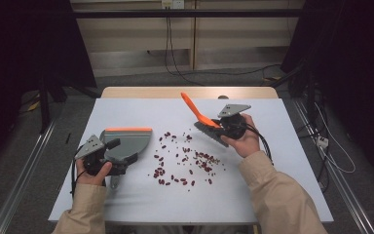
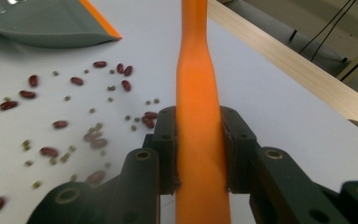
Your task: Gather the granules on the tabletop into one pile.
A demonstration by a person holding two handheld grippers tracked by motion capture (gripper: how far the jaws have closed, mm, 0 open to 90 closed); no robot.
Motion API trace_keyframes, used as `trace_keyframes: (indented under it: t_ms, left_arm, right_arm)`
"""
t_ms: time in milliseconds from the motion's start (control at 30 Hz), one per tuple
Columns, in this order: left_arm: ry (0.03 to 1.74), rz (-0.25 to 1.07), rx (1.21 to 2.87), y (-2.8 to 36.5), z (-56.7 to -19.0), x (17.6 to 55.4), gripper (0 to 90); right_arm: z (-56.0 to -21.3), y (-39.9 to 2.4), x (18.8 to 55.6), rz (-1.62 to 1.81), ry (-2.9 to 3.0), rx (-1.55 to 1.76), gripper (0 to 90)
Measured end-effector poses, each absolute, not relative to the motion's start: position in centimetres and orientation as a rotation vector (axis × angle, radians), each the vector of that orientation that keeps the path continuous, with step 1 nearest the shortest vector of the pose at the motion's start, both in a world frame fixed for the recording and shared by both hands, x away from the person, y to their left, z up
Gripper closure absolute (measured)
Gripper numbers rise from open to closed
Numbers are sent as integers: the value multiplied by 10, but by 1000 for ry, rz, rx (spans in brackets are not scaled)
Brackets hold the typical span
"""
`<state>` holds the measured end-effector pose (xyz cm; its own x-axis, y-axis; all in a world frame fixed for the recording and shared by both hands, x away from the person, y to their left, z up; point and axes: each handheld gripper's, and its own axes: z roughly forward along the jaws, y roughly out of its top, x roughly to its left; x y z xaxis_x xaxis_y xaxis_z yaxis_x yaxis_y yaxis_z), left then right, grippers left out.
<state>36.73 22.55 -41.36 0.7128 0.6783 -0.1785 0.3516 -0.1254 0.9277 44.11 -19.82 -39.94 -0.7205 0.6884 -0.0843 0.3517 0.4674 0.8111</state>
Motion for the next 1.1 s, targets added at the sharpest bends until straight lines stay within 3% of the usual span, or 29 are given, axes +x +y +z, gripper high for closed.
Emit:
trace_keyframes:
  t_ms: [600, 1100]
  left_arm:
    - [832, 343, 1737, 228, -415, 367, 52]
    - [835, 352, 1731, 231, -415, 367, 52]
  right_arm:
    - [-415, -144, 494, 1042, 2298, 800, 716]
    - [-422, -126, 472, 1022, 2484, 632, 715]
